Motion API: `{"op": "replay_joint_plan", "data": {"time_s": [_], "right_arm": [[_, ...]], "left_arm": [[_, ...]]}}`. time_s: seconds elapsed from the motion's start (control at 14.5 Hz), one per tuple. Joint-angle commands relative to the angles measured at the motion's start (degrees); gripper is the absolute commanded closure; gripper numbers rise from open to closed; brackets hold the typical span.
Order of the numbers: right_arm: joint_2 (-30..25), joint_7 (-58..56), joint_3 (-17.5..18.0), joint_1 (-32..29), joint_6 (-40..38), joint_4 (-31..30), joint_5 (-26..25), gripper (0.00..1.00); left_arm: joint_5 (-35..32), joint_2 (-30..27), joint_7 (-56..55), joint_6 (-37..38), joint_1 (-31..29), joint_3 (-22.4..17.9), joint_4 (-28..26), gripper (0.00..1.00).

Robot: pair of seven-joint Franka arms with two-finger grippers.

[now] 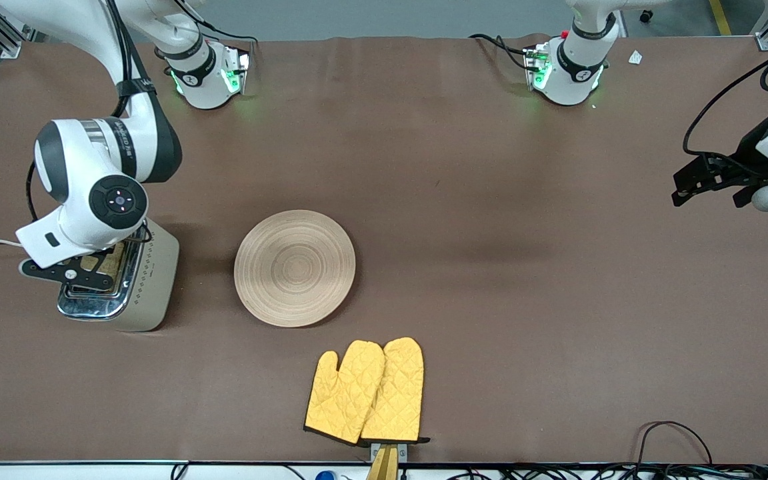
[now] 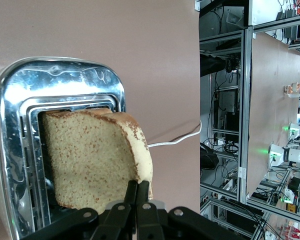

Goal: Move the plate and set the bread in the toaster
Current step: 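Lower the bread into the toaster slot and open the right gripper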

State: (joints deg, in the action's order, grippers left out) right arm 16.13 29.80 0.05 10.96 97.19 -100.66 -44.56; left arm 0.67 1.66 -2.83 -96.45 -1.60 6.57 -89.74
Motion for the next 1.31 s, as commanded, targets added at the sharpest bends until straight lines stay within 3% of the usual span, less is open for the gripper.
{"op": "replay_joint_plan", "data": {"time_s": [0.0,0.07,0.14,0.21,0.34,0.48,0.62,1.03,1.24], "right_arm": [[0.3,1.7,0.6,-0.5,1.1,-0.9,-1.5,1.0],[0.7,2.9,0.6,-0.3,1.1,-0.9,-1.1,0.99],[1.1,4.1,0.6,-0.2,1.3,-0.9,-1.0,0.92],[1.7,4.3,0.7,0.0,2.0,-0.8,-0.4,0.74],[2.0,4.3,0.8,0.1,3.0,-0.8,2.2,0.3],[1.8,4.0,0.9,0.0,3.3,-0.7,5.5,0.08],[0.6,3.6,1.3,0.4,2.5,-0.4,9.7,0.0],[-7.7,3.7,1.7,6.2,-2.6,-0.3,20.9,0.0],[-10.8,3.6,1.6,6.3,-4.0,-0.1,26.0,0.0]], "left_arm": [[-0.6,0.1,-0.3,1.2,-0.2,0.4,1.1,0.0],[-0.6,0.1,-0.3,1.3,-0.2,0.4,1.1,0.0],[-0.6,0.1,-0.3,1.3,-0.2,0.4,1.1,0.0],[-0.6,0.1,-0.2,1.3,-0.2,0.4,1.1,0.0],[-0.6,0.1,-0.3,1.2,-0.2,0.4,1.1,0.0],[-0.6,0.1,-0.3,1.3,-0.2,0.4,1.1,0.0],[-0.6,0.1,-0.3,1.3,-0.2,0.4,1.1,0.0],[-0.6,0.1,-0.3,1.3,-0.2,0.4,1.1,0.0],[-0.6,0.1,-0.3,1.3,-0.2,0.4,1.1,0.0]]}}
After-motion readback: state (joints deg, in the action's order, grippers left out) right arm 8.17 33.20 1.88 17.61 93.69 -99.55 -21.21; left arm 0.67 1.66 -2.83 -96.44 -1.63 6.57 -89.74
